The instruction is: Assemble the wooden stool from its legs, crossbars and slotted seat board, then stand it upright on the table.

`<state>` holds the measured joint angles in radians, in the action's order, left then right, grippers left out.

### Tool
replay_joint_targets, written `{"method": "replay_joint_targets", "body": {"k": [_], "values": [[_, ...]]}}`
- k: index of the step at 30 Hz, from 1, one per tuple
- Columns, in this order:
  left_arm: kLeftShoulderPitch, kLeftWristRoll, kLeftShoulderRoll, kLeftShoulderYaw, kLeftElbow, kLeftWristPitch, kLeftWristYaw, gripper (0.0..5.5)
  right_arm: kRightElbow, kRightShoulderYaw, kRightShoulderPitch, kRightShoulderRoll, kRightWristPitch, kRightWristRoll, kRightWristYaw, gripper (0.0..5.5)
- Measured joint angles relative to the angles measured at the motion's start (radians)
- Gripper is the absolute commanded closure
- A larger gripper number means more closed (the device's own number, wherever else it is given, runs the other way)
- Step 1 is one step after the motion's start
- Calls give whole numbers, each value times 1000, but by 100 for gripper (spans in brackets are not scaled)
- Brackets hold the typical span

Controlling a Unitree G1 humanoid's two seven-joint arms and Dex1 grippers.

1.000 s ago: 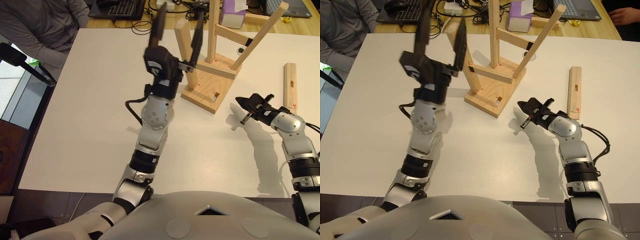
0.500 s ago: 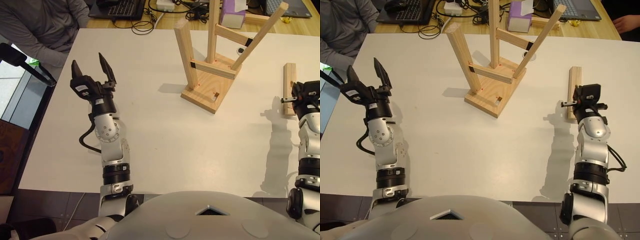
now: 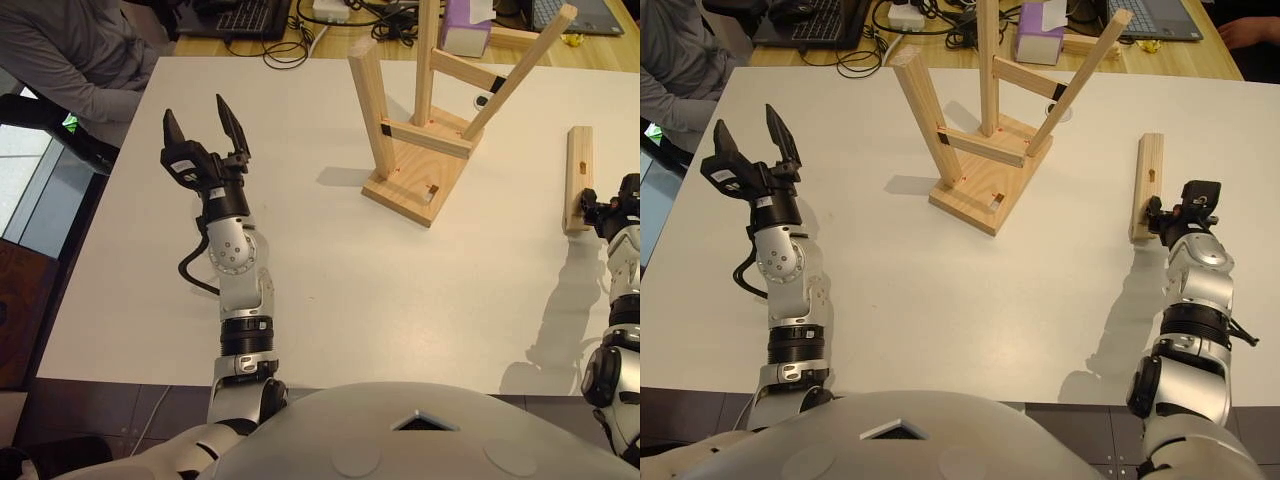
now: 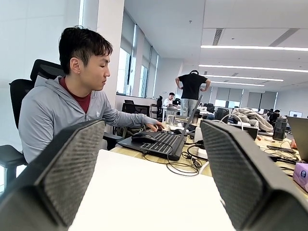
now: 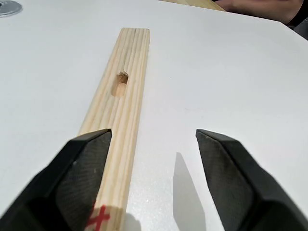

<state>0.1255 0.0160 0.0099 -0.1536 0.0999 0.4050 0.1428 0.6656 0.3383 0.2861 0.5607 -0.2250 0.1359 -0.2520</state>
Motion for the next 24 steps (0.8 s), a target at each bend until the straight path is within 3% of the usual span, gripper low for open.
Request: {"method": "replay_joint_targets", "body": {"k": [5, 11, 16, 24], "values": [[7, -26, 0, 20, 2, 12, -1, 183, -13, 1, 1, -1, -15, 32, -21, 86], [9, -32, -1, 29, 22, 21, -1, 183, -36, 56, 46, -47, -134, 137, -11, 86], [16, -38, -2, 35, 39, 39, -1, 183, -2, 95, 126, -85, -270, 170, 135, 86], [18, -41, -9, 26, 42, 50, 10, 183, -62, 30, 56, -60, -309, 111, 113, 232]]}}
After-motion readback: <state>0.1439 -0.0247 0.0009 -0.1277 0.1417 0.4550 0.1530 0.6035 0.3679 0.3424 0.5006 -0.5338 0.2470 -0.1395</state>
